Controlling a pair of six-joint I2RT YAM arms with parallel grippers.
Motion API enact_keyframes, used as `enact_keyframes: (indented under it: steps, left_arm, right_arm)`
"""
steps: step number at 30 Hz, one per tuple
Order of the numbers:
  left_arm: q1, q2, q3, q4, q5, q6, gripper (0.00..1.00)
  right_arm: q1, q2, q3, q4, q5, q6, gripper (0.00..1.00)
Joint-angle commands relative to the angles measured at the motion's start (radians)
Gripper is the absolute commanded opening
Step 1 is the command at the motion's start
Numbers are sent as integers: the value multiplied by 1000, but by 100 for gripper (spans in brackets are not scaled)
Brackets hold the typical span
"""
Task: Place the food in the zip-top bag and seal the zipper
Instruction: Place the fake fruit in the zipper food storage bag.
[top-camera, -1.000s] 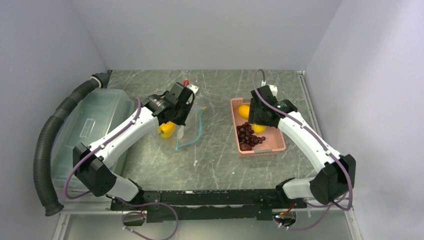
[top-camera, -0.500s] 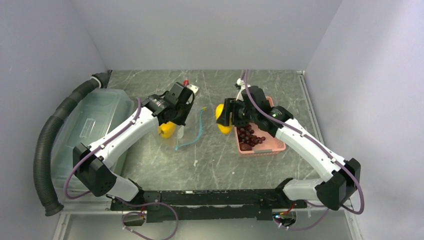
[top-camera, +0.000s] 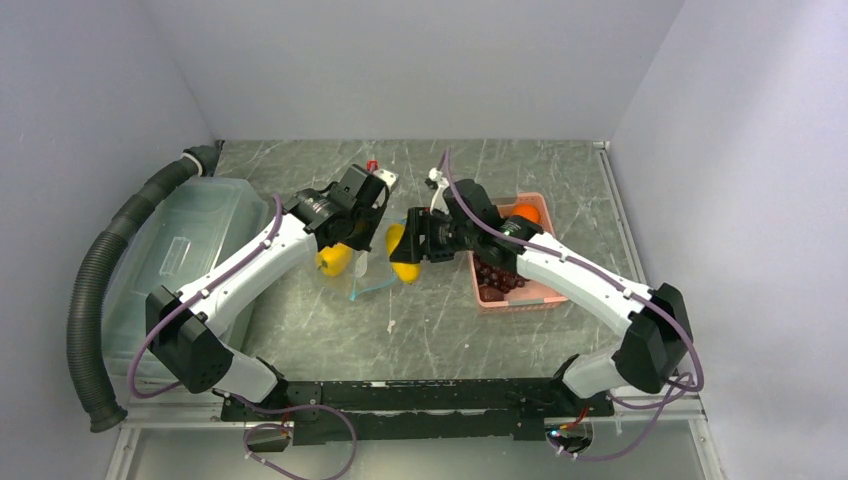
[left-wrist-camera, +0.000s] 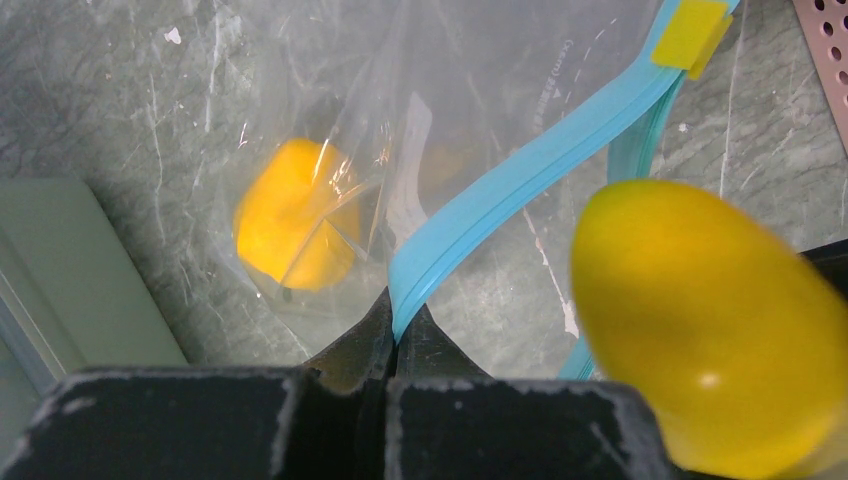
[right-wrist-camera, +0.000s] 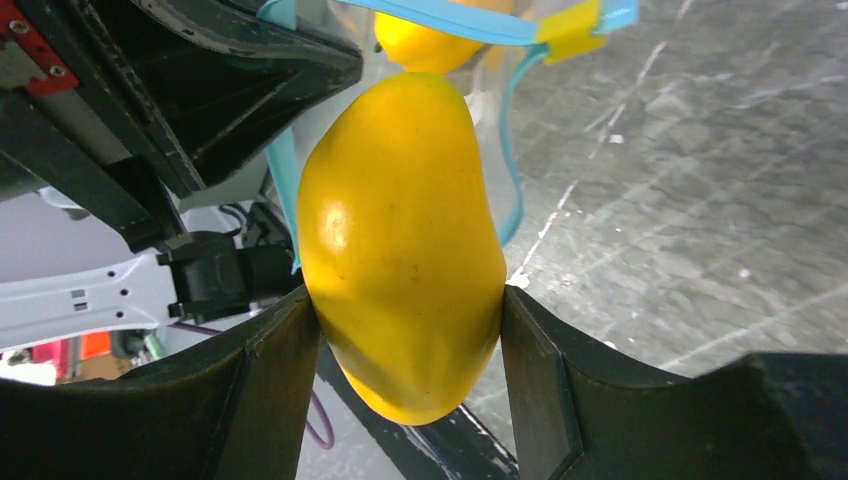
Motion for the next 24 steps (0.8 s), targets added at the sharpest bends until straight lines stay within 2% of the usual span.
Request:
enact_keyframes:
  steps: [1, 18, 24]
  left_arm:
    - [-2, -8, 11, 14, 4, 7, 0]
    - [-1, -12, 13, 15, 13, 8, 0]
    - [-1, -14, 13, 18, 27, 8, 0]
  right_arm:
    - [19, 39, 17, 123, -63, 64, 33]
    - [46, 204, 86, 201, -2, 232, 36]
    - [46, 256, 147, 179, 42, 283, 38]
